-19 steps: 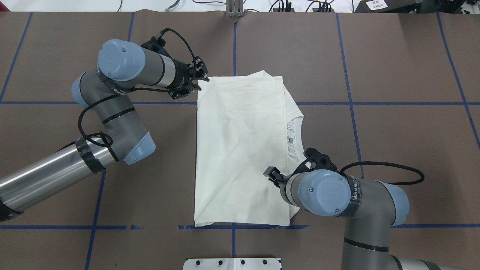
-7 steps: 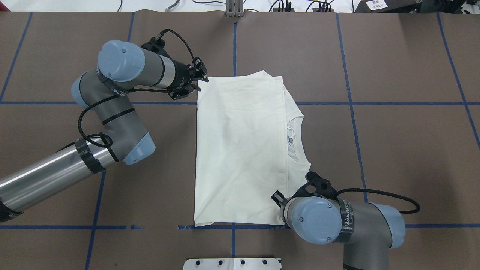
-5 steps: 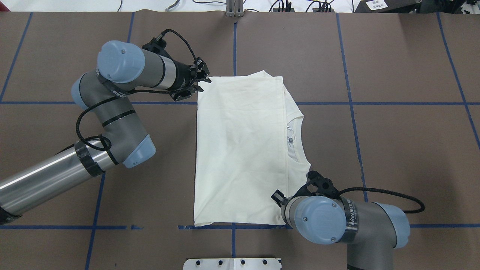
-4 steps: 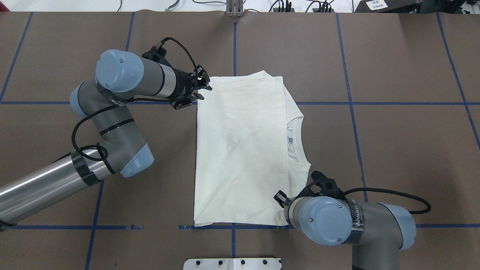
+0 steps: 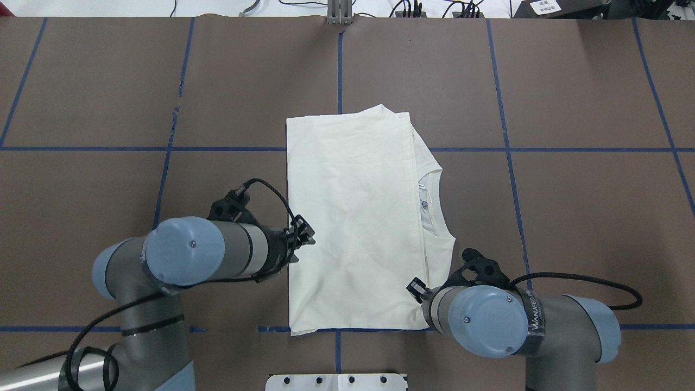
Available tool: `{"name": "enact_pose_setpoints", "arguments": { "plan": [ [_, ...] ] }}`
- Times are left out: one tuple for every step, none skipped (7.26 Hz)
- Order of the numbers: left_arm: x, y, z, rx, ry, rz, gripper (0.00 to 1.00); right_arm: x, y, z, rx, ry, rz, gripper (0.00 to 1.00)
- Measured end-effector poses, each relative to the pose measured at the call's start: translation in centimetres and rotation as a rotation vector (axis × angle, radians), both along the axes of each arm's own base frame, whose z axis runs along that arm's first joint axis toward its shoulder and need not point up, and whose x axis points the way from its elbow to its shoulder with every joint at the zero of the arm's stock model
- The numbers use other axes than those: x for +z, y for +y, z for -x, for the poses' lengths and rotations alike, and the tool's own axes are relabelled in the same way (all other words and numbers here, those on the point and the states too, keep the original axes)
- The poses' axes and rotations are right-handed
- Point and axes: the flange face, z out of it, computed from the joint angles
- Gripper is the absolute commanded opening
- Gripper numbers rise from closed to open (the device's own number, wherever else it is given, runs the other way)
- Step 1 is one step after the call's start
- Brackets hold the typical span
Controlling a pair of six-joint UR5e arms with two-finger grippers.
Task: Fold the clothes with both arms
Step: 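Release the shirt and move both grippers to its edge nearest the robot, then grasp the shirt's near corners with both grippers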
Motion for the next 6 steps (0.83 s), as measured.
{"name": "enact_pose_setpoints", "arguments": {
  "plan": [
    [0.7, 3.3, -1.3, 0.024, -0.028, 0.026, 0.58, 0.0, 0.0, 0.0, -0.001, 0.0, 0.0, 0.0],
    [1.1, 5.4, -2.2, 0.04, -0.048, 0.049, 0.58, 0.0, 0.0, 0.0, -0.001, 0.0, -0.001, 0.0],
    [1.3, 6.7, -2.8, 0.051, -0.071, 0.068, 0.6, 0.0, 0.0, 0.0, 0.0, -0.001, -0.001, 0.0],
    [1.3, 7.5, -2.9, 0.058, -0.093, 0.08, 0.63, -0.1, 0.0, 0.0, 0.0, -0.001, -0.002, 0.0],
    [1.6, 8.4, -3.0, 0.069, -0.115, 0.088, 0.63, -0.1, 0.0, 0.0, 0.001, -0.001, -0.002, 0.0],
    [2.1, 9.4, -3.2, 0.081, -0.131, 0.096, 0.63, -0.1, 0.0, 0.0, 0.001, -0.001, -0.003, 0.0]
  ]
}}
